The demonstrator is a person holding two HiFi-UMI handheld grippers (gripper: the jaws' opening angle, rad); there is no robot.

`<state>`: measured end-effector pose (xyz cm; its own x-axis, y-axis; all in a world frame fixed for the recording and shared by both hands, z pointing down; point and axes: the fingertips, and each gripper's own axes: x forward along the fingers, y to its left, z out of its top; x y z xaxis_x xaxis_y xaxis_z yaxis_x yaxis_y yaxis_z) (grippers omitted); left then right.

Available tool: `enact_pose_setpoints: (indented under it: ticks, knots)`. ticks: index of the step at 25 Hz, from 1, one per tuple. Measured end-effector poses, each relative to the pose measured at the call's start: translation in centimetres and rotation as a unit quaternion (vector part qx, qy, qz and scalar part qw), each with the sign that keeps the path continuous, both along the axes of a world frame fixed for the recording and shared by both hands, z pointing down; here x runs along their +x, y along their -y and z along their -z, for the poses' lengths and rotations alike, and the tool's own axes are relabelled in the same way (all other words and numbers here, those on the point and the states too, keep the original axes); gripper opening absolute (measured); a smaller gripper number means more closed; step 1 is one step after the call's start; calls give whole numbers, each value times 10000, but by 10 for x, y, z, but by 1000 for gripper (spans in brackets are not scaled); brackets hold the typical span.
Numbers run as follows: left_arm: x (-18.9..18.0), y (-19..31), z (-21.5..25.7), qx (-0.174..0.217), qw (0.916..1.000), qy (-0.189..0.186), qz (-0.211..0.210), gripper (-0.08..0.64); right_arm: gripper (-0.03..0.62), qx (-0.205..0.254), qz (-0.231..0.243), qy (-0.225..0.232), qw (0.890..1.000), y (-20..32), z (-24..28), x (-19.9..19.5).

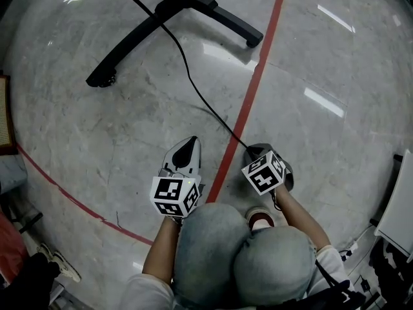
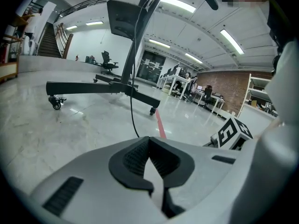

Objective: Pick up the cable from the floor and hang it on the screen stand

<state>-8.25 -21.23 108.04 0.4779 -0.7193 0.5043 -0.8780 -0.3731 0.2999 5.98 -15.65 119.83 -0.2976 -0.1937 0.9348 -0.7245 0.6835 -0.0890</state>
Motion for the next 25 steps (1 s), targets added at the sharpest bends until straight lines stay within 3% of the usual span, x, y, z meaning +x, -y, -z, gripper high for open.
enact_pose_setpoints:
  ticks: [3, 8, 12, 16, 21, 25]
  knots:
    - [4, -4, 3, 19, 9999, 21, -106, 3, 28, -3, -131, 96, 9999, 0, 1, 2]
    - [-2, -7, 11, 122, 9999, 60, -81, 3, 27, -47, -748, 1117, 9909, -4, 22, -5]
    - [-8, -8, 19, 215, 9998, 42, 36, 3, 26, 512, -778, 2021, 9749, 10, 58, -15]
    - [-10, -9, 43, 292, 9994, 201, 47, 3, 26, 1432, -163, 2706, 9518, 30, 127, -25]
    - [-12, -13, 160, 366, 9986, 333, 168, 3, 26, 2407, 438, 3157, 9168, 43, 282, -29]
    - [-4, -27, 292, 496, 9980, 349, 202, 3, 26, 2634, 919, 3238, 9041, 26, 424, -27]
